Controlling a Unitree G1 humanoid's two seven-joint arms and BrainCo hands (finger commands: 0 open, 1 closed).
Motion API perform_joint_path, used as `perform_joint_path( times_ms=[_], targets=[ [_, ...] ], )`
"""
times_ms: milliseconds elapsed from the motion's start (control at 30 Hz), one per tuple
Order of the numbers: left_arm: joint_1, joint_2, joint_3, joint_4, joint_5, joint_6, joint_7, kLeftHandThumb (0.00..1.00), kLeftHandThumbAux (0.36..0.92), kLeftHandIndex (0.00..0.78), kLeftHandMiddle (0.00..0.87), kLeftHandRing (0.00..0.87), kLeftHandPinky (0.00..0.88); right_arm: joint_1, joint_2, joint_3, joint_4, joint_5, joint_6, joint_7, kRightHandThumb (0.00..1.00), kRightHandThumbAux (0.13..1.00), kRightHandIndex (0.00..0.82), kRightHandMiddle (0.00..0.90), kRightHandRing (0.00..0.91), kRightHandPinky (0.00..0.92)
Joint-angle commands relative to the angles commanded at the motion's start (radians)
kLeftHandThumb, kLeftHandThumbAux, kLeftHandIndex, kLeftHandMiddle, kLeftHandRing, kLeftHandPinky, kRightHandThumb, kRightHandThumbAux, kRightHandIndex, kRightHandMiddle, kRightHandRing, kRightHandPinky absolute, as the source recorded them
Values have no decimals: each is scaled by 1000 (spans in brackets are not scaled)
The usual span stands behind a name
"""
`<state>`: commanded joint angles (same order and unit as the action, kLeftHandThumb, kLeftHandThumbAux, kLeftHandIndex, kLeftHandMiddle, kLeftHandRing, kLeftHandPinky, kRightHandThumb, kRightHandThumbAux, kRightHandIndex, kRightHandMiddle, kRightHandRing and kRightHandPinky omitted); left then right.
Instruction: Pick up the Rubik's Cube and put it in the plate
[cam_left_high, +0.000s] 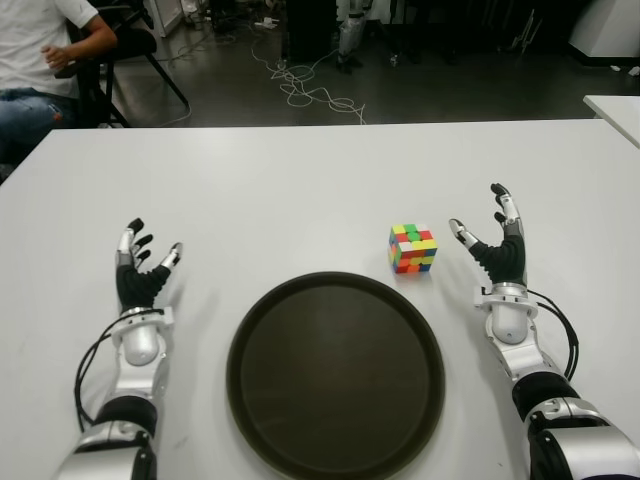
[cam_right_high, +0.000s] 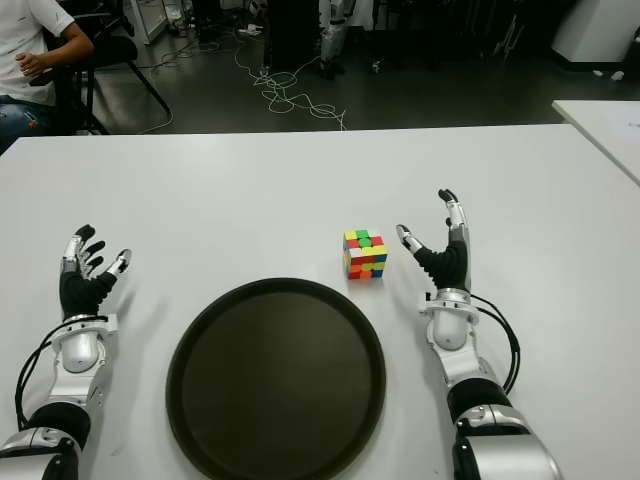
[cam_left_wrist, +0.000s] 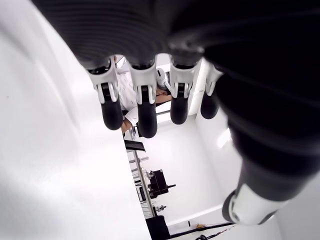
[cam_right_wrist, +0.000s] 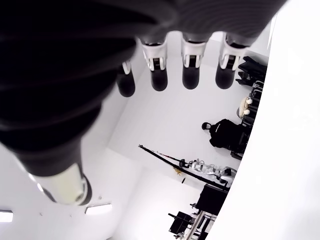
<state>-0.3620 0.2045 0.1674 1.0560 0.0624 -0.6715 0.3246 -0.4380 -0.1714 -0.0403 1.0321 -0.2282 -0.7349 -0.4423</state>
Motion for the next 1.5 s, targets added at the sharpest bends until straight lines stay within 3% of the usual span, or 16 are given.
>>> perform_joint_path(
  times_ms=[533, 1500],
  targets=[
    [-7, -5, 8, 6, 0, -4, 11, 207, 738, 87, 126, 122, 116, -5, 1, -4, 7, 6, -6, 5, 265, 654, 0, 0, 0, 0],
    [-3, 1, -6, 3, 23, -20, 23, 226, 736, 89, 133, 135, 136, -5, -2, -1, 4, -4, -5, -8, 268, 693, 0, 0, 0, 0]
  ],
)
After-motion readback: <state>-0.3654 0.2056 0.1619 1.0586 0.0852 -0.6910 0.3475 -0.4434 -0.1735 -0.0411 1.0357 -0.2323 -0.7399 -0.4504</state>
